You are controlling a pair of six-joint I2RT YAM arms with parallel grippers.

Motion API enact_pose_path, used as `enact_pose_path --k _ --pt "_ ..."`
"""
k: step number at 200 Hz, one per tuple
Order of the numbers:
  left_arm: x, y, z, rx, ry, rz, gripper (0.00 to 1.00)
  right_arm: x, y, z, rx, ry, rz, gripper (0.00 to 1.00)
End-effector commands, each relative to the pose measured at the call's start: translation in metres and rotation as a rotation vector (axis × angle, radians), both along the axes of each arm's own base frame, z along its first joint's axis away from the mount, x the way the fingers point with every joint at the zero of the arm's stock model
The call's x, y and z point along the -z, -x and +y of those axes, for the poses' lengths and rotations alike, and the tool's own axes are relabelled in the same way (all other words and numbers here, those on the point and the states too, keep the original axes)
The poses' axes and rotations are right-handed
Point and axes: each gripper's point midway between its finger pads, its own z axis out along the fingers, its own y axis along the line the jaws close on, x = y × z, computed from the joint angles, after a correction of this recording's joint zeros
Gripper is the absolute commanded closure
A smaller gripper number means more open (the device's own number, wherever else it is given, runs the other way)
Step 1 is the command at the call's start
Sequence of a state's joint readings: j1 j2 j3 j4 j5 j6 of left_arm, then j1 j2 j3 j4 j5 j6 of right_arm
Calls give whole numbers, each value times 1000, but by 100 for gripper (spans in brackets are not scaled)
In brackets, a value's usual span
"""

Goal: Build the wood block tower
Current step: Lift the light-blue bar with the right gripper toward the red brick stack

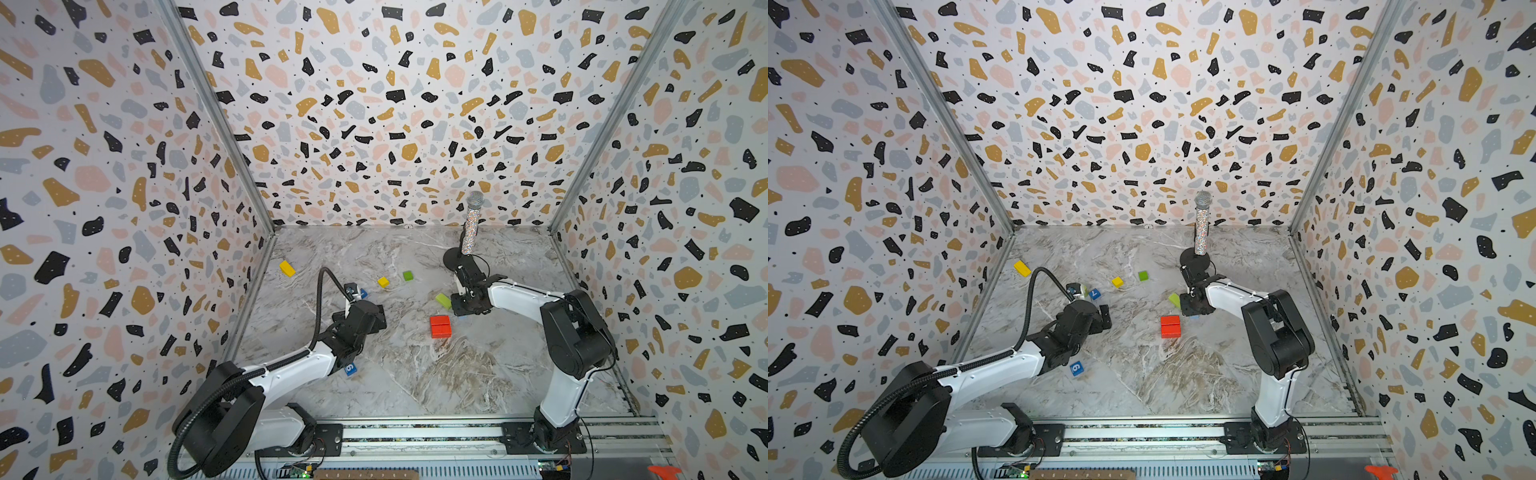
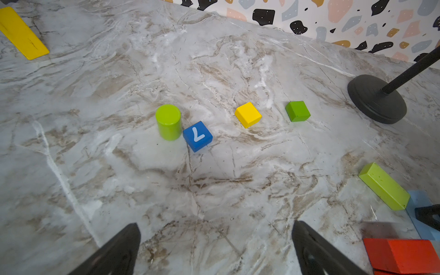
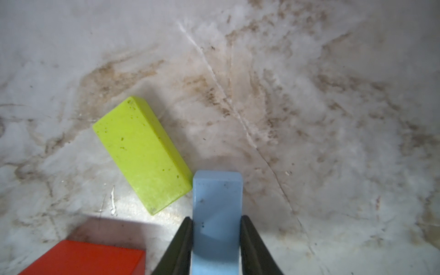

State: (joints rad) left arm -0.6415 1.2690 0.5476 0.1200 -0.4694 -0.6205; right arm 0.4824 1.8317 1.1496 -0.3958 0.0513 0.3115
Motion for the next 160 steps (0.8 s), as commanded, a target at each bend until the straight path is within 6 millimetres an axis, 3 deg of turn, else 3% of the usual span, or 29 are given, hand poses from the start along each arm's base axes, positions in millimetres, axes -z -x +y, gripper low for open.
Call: enact_pose_path --k 1,81,160 --pt "-4 -1 2 -8 21 -17 0 -14 -3 -1 -3 18 -17 66" --pt "-8 0 3 -8 27 -27 0 -37 0 4 -16 27 -35 70" --pt "-11 1 2 0 46 -36 0 -77 16 15 9 -1 -89 70"
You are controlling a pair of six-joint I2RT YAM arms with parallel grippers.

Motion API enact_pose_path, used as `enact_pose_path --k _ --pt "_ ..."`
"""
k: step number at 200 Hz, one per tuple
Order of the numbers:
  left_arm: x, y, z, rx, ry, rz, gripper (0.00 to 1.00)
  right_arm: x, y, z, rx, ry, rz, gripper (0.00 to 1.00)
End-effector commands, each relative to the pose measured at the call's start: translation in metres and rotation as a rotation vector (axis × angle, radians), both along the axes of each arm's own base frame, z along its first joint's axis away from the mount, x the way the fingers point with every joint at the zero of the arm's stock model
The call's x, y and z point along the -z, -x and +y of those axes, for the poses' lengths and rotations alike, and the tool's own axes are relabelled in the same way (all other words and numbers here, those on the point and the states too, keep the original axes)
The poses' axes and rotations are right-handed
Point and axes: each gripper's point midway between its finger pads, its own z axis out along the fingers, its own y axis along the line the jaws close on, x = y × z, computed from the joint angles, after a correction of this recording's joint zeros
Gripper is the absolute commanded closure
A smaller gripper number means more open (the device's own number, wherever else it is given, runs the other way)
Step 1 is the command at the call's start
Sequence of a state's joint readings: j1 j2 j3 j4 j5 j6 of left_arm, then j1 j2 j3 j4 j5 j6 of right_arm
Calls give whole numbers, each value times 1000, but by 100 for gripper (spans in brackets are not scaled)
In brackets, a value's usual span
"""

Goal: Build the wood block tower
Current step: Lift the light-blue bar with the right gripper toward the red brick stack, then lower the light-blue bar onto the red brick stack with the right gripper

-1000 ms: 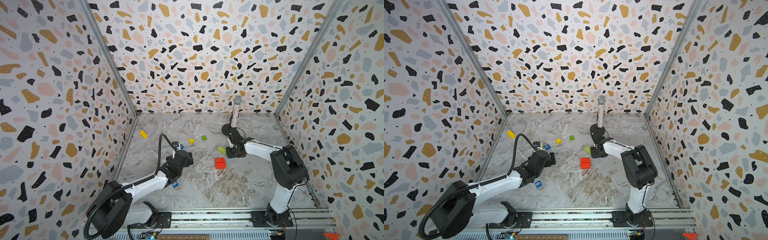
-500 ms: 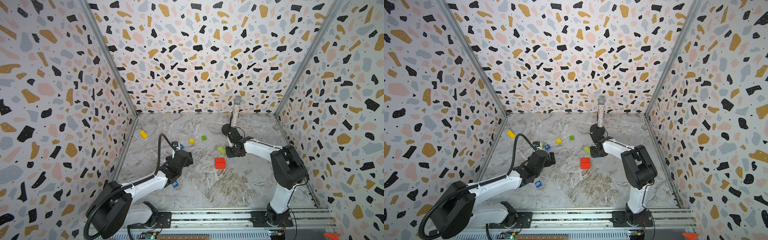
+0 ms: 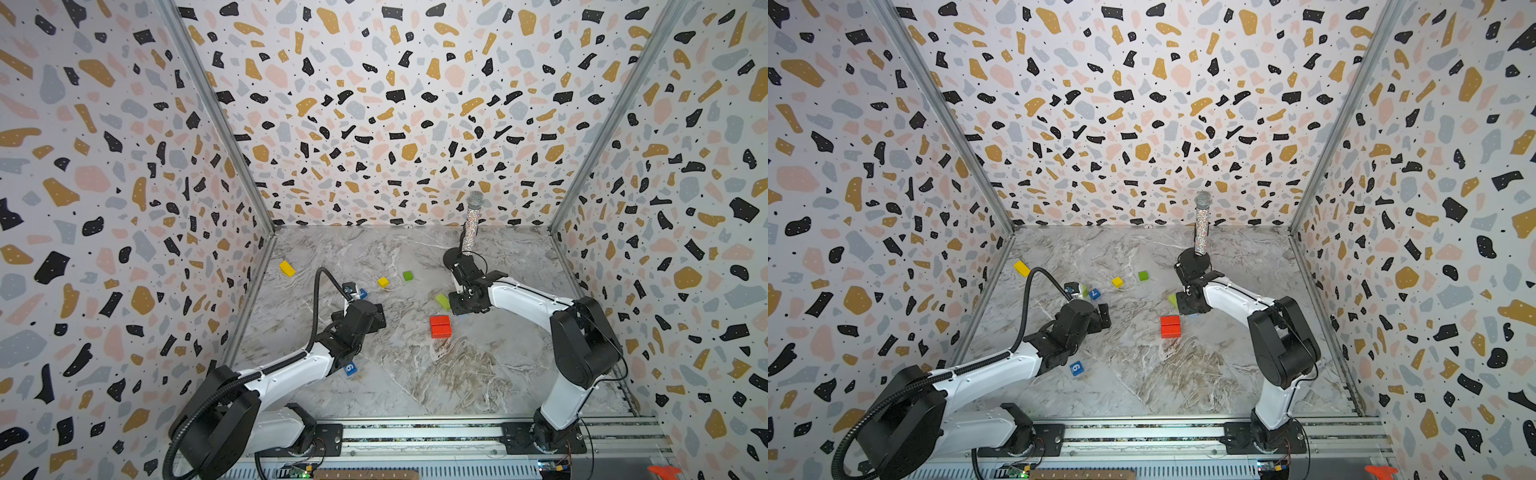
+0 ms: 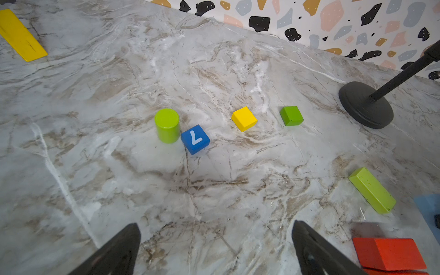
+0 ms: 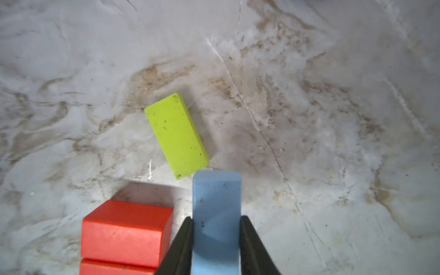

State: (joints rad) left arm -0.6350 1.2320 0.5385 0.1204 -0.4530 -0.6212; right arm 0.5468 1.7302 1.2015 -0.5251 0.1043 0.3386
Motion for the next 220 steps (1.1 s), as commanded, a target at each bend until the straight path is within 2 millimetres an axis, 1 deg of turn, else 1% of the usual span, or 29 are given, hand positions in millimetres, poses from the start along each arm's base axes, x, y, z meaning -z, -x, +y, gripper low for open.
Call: enact_pose_path --k 1,36,91,126,167,220 --pt "-4 0 2 -6 21 -20 0 -33 2 4 27 -23 -46 70" --pt "-4 0 0 -2 25 -17 0 -40 13 10 31 -38 -41 70" --pt "-6 2 4 -13 38 -35 0 -44 32 14 78 -62 -42 72" --pt "-6 2 2 -5 46 -30 0 -34 44 21 82 -82 -9 72" --pt "-14 5 6 -17 66 -62 0 -22 55 26 80 -64 14 73" --pt "-16 5 6 -14 76 -65 0 -16 62 31 71 -57 30 73"
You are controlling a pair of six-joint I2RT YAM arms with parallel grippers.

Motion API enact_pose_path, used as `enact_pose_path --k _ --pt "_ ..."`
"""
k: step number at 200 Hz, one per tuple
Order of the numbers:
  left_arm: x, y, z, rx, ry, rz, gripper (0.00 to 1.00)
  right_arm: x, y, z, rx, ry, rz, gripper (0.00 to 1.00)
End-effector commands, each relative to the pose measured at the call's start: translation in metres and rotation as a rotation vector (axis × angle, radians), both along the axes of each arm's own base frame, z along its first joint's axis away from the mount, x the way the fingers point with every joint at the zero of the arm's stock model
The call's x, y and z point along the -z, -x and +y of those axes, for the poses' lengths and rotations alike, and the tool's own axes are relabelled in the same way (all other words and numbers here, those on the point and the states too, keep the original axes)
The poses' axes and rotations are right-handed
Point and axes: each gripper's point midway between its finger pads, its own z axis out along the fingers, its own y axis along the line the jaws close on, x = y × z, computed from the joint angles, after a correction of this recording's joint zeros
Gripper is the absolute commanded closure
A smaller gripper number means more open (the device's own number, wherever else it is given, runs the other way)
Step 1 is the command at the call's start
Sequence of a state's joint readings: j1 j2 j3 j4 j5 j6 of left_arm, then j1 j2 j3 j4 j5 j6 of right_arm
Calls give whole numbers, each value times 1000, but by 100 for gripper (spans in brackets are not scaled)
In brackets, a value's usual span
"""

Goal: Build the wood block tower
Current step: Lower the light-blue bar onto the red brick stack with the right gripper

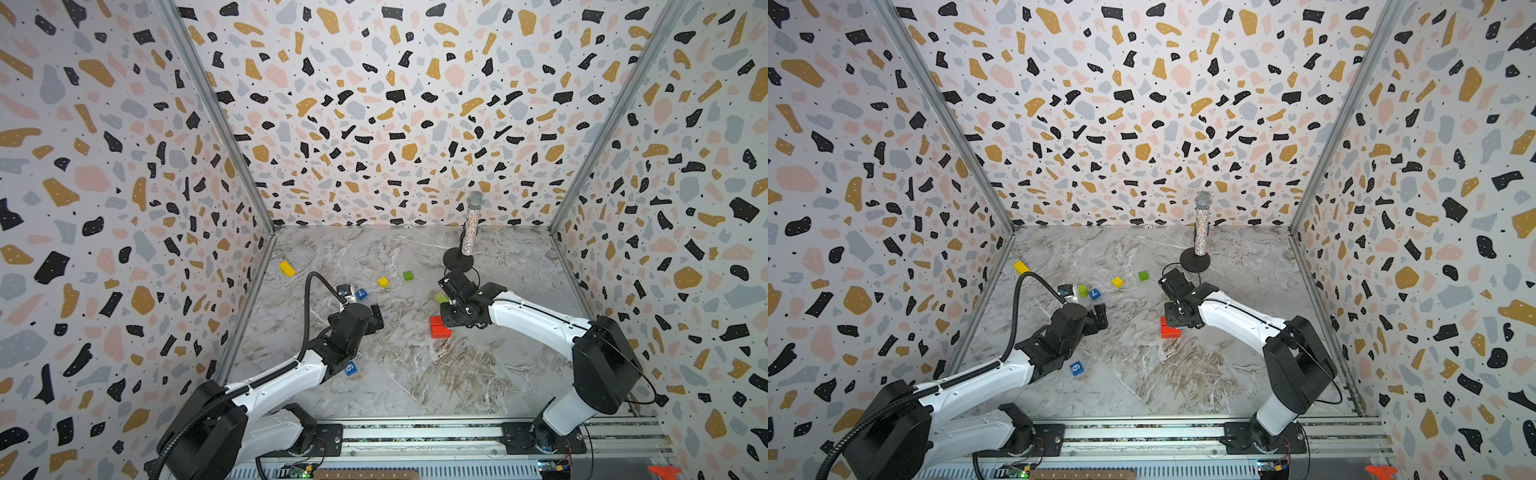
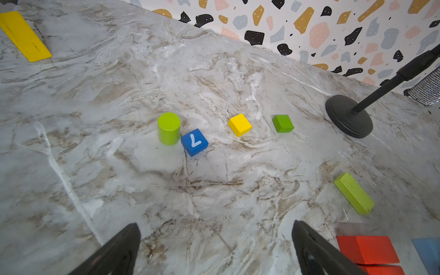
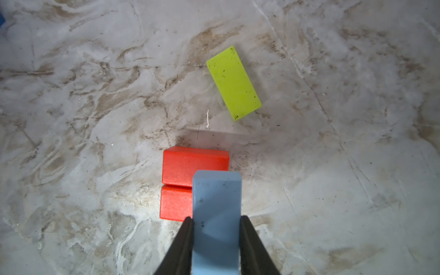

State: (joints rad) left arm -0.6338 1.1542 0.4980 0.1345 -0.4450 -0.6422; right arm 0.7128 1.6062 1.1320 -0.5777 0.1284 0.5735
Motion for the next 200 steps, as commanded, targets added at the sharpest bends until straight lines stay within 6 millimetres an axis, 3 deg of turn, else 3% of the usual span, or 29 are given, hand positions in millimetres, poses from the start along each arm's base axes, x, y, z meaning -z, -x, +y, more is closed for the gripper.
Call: enact_pose_path --k 1,200 --pt "-6 -2 2 -8 25 -28 0 2 6 -3 13 18 13 73" --pt "-5 -1 5 -20 21 -26 0 22 3 6 1 45 27 74"
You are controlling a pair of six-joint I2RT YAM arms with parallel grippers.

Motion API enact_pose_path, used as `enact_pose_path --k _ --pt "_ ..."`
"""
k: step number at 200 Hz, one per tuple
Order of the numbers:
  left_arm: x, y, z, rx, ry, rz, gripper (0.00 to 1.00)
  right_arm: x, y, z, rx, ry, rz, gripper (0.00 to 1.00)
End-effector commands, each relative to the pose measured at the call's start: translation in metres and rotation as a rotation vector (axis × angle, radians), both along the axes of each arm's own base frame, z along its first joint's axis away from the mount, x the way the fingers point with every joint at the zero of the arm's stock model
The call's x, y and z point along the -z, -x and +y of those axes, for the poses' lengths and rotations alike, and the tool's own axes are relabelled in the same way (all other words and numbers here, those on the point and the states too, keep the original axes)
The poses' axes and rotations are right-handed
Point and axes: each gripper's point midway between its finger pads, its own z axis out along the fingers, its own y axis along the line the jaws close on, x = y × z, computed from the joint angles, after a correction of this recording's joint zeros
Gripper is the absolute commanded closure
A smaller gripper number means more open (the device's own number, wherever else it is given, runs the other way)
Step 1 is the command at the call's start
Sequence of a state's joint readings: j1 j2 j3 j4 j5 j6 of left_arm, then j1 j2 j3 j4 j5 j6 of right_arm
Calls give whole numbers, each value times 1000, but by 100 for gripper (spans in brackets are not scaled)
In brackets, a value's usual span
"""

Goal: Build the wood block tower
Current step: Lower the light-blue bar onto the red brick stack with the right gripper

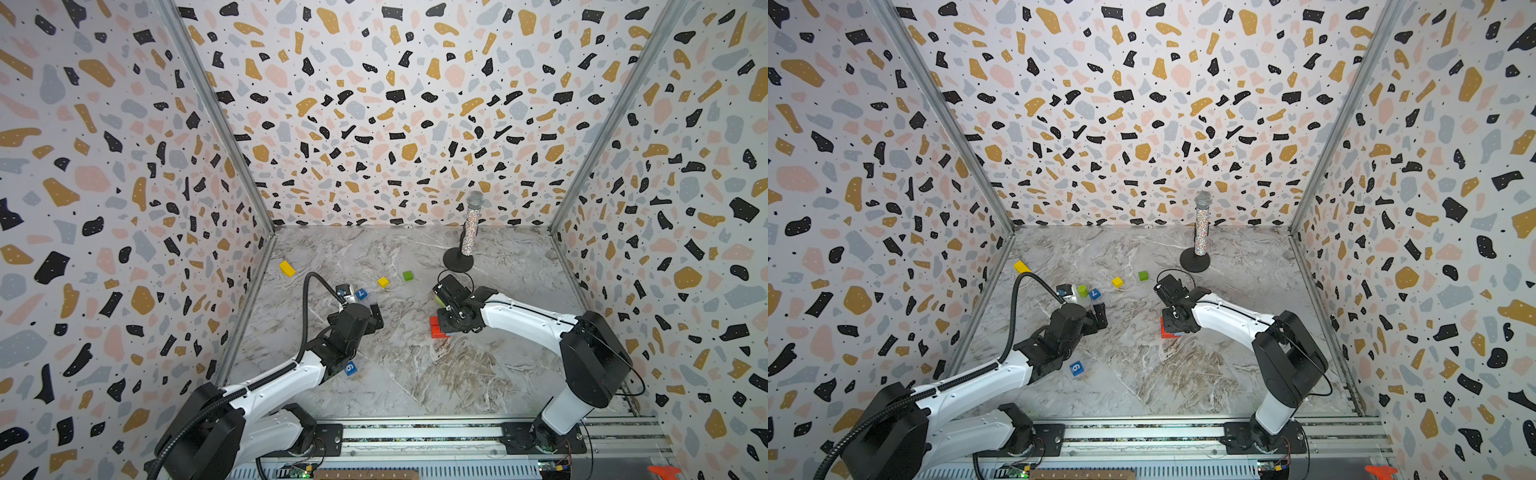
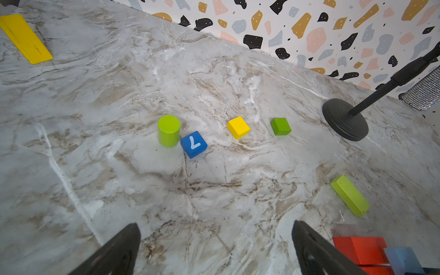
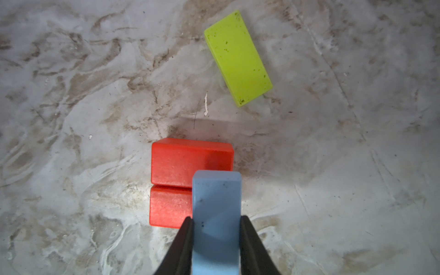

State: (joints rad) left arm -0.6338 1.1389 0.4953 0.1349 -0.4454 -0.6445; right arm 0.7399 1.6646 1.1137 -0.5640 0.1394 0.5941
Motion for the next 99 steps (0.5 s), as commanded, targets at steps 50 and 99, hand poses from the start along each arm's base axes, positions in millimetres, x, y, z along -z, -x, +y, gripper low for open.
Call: enact_pose_path --k 50,99 --pt "-2 -2 4 -20 12 -17 0 -4 -9 5 -5 7 -27 74" --pt "-3 -2 3 -14 18 -18 0 -6 -12 9 -9 3 -26 74"
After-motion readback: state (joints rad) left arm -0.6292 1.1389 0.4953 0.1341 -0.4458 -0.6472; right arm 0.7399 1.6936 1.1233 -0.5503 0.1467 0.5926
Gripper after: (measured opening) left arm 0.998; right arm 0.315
